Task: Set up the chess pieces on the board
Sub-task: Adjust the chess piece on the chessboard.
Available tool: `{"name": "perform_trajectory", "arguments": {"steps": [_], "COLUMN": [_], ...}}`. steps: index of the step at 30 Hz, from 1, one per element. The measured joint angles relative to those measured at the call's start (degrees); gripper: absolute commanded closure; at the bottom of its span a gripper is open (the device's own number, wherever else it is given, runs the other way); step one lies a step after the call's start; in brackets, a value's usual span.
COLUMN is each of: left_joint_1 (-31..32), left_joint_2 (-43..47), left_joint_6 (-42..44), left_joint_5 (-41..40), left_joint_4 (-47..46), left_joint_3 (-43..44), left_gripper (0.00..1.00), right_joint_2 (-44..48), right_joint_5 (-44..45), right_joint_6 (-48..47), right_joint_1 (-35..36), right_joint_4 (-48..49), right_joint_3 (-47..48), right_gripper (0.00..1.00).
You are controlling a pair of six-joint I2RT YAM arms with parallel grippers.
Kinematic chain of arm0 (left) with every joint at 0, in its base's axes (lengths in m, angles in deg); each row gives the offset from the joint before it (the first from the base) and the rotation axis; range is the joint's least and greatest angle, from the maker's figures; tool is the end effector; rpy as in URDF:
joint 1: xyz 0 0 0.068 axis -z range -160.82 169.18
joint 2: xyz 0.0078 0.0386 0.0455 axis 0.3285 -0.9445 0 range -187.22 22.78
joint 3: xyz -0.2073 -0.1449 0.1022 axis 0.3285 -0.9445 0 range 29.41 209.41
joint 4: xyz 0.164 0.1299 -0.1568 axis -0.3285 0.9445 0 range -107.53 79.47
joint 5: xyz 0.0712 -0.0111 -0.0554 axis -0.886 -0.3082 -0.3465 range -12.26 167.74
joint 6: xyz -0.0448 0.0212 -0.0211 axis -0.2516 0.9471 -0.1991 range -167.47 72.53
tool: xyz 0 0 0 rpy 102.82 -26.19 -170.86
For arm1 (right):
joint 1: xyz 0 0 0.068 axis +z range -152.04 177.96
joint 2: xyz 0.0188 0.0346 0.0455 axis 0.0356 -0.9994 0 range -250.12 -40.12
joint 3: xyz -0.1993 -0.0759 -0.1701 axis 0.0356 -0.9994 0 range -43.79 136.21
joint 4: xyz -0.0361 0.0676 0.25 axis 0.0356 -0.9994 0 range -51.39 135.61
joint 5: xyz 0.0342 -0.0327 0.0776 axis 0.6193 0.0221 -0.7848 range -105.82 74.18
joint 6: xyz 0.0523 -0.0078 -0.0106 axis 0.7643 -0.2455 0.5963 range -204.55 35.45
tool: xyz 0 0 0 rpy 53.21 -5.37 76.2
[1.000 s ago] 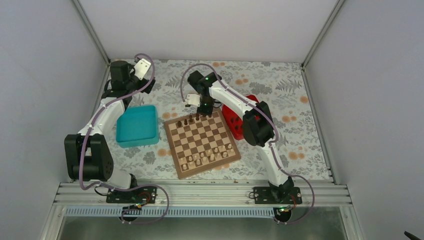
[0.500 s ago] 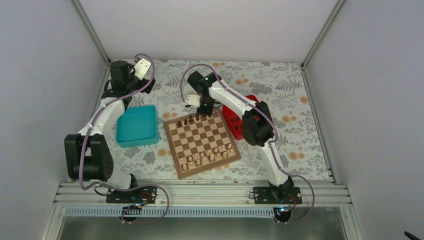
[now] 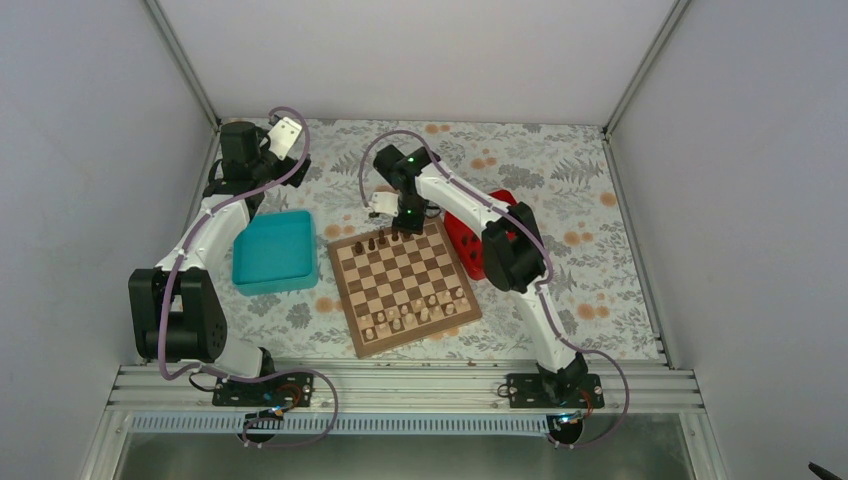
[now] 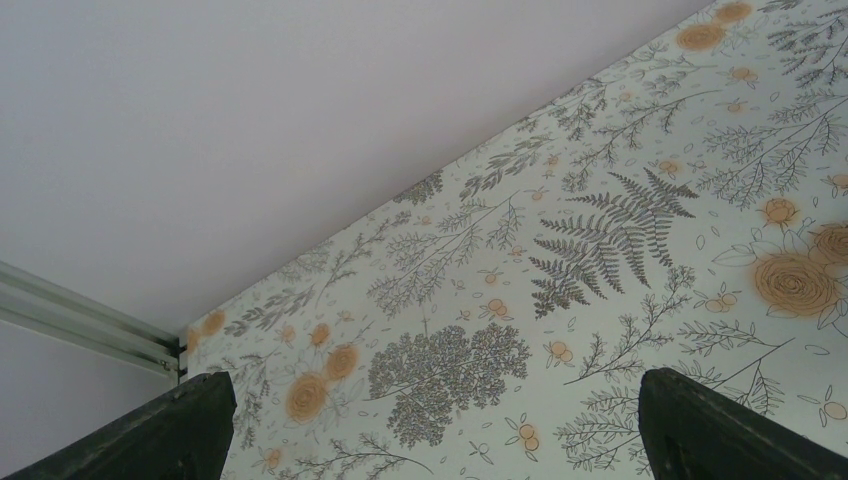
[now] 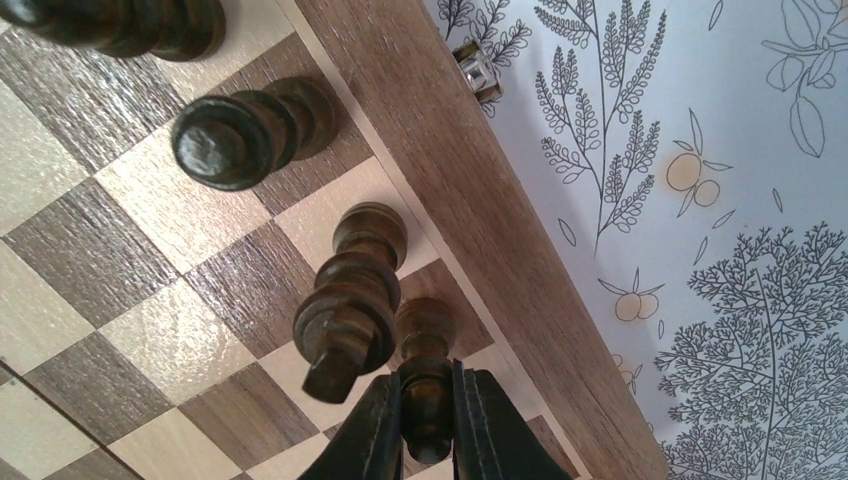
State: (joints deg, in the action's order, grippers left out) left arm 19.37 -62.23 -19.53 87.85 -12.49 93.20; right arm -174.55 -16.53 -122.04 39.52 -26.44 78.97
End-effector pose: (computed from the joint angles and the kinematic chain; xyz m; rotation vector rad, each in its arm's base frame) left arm 0.3449 -0.0073 0.2955 0.5989 1.9333 0.1278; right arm 0.3504 0.3114 0.2023 -1.9306 2.3384 0.0247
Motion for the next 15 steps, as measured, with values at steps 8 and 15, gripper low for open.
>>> {"name": "perform_trajectory", "arguments": {"steps": [8, 15], "left_joint_1": [0.0, 0.0], "left_joint_2": [0.0, 0.0], "left_joint_6": [0.11, 0.13], "left_joint_5": [0.0, 0.0], "left_joint_4": [0.0, 0.0], "left_joint_3": [-0.02, -0.07], "left_gripper": [0.0, 0.0], "right_joint_2": [0.0, 0.13], "right_joint_5": [0.02, 0.98], "right_joint_6": [0.02, 0.26], "right_joint_1": [0.04, -0.09], "right_joint_4": [0.0, 0.09], "right_joint_3": [0.0, 0.0], "right_gripper": [0.69, 0.56]}}
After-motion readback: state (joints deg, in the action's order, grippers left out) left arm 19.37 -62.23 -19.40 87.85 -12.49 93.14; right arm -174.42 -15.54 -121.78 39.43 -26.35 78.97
